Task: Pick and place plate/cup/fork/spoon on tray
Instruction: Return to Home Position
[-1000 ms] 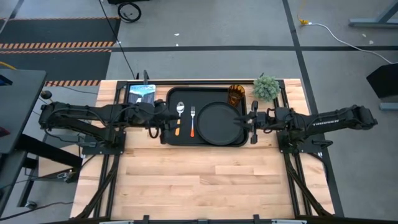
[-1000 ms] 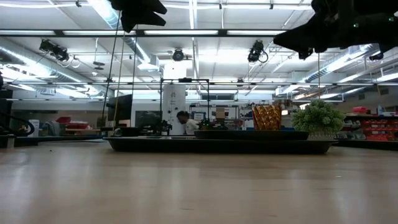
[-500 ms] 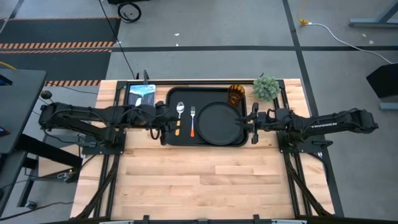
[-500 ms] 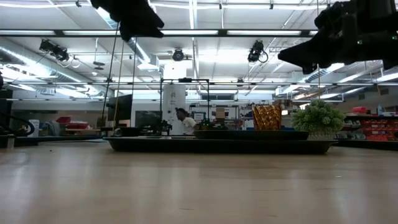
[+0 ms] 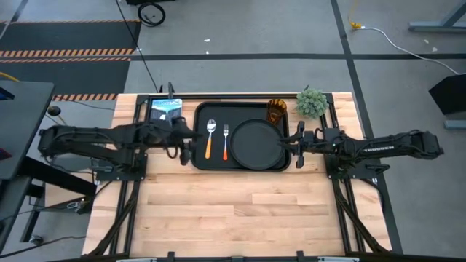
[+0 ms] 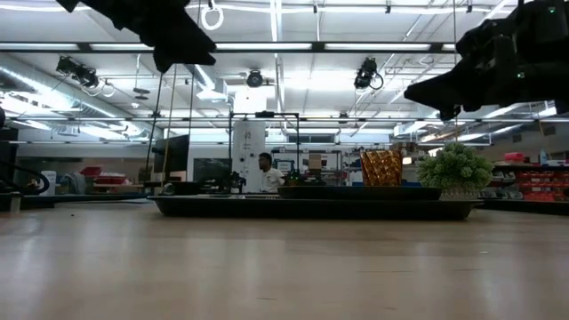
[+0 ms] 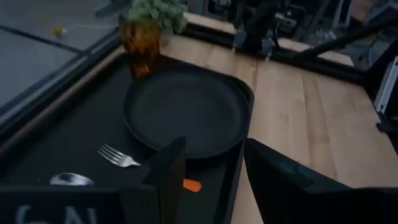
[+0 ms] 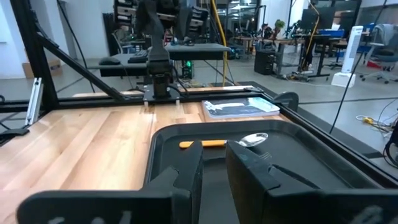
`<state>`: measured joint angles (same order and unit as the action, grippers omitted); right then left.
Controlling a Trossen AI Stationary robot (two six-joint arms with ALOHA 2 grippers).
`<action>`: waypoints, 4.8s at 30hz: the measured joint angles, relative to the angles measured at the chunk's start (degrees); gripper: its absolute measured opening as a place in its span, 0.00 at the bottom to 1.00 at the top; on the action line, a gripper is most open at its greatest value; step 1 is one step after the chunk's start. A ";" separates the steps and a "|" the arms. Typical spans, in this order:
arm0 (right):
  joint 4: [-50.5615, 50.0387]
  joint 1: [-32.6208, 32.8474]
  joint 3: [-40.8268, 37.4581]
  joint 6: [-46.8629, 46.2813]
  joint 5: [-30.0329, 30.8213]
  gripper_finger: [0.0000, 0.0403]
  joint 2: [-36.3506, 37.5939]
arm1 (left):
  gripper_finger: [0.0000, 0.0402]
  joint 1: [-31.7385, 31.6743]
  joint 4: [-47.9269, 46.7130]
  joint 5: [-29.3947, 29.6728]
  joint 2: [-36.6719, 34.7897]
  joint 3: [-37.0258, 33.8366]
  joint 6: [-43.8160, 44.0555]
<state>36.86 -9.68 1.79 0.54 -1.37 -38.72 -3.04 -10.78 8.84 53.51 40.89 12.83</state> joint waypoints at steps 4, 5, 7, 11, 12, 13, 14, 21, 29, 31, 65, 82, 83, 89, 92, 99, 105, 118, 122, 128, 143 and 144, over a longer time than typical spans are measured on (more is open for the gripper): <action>-0.42 -0.40 -0.16 -0.11 -0.24 0.19 1.44 | 0.43 -1.13 0.11 0.02 -5.64 -3.03 -0.64; -0.30 -0.49 -0.16 -0.11 -0.33 0.19 1.68 | 0.43 -1.39 0.51 0.02 -7.09 -3.91 -0.58; -0.46 -0.69 -0.16 -0.09 -0.90 0.19 2.40 | 0.43 -1.43 1.51 0.03 -9.91 -6.58 0.18; -0.44 -1.29 -0.16 -0.35 -2.43 0.19 3.36 | 0.43 -1.41 6.55 0.01 -15.44 -12.61 2.00; -0.54 -1.54 -0.16 -0.38 -2.75 0.19 3.61 | 0.43 -1.41 8.22 0.00 -16.90 -14.33 2.49; -0.66 -1.78 -0.16 -0.38 -3.05 0.19 3.83 | 0.43 -1.41 9.53 0.00 -18.13 -16.04 3.10; -0.52 -1.98 -0.16 -0.38 -3.20 0.19 3.95 | 0.43 -1.41 11.29 0.00 -19.54 -17.76 3.58; -0.71 -3.63 -0.16 -0.56 -5.03 0.19 4.29 | 0.43 -1.41 24.12 0.06 -27.84 -30.30 7.20; -0.89 -4.19 -0.22 -1.01 -6.29 0.19 4.26 | 0.43 -1.41 34.21 0.33 -33.67 -40.29 10.66; -0.89 -4.19 -0.59 -1.03 -6.27 0.19 4.25 | 0.43 -1.44 33.53 1.02 -34.20 -40.38 10.83; -10.95 -6.97 -1.41 -3.81 -12.26 0.19 17.91 | 0.27 -0.91 25.37 0.31 -43.05 -40.42 5.56; -18.71 -7.14 -0.99 -5.51 -15.38 0.19 32.77 | 0.04 -0.87 14.44 0.31 -53.41 -36.71 5.80; -19.77 -7.14 -0.57 -5.51 -15.38 0.19 33.54 | 0.04 -0.87 14.24 0.31 -53.32 -36.71 5.80; -24.89 -7.14 1.02 -4.90 -15.36 0.19 37.10 | 0.02 -0.87 13.13 0.96 -53.19 -36.71 6.02; -27.00 -7.14 1.02 -4.88 -15.33 0.19 37.50 | 0.02 -0.87 12.98 0.97 -53.19 -36.71 6.41; -28.16 -7.14 1.00 -5.34 -15.32 0.19 37.49 | 0.02 -0.87 9.25 -0.05 -53.17 -36.71 9.11; -27.95 -7.14 -0.50 -5.36 -15.30 0.19 37.64 | 0.02 -0.87 6.39 -0.09 -53.15 -36.71 10.19; -37.80 -7.14 3.43 -3.30 -15.27 0.19 38.47 | 0.02 -0.87 4.18 -0.10 -53.26 -35.07 9.03; -39.73 -7.14 6.68 -2.30 -15.31 0.19 38.52 | 0.02 -0.87 1.84 0.39 -53.26 -32.60 7.72; -37.50 -7.14 5.11 -1.64 -15.65 0.19 38.50 | 0.02 -0.87 2.23 0.50 -53.28 -33.27 8.18; -29.25 -7.14 -1.41 -5.65 -16.39 0.19 38.39 | 0.02 -0.87 2.00 -2.71 -53.26 -36.57 11.50; -29.79 -7.14 -1.41 -5.42 -16.39 0.19 38.39 | 0.02 -0.84 1.56 -2.83 -53.26 -36.52 10.77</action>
<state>7.07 -16.82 0.38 -4.88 -17.76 -0.34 -3.88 -9.21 6.01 0.25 4.37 23.60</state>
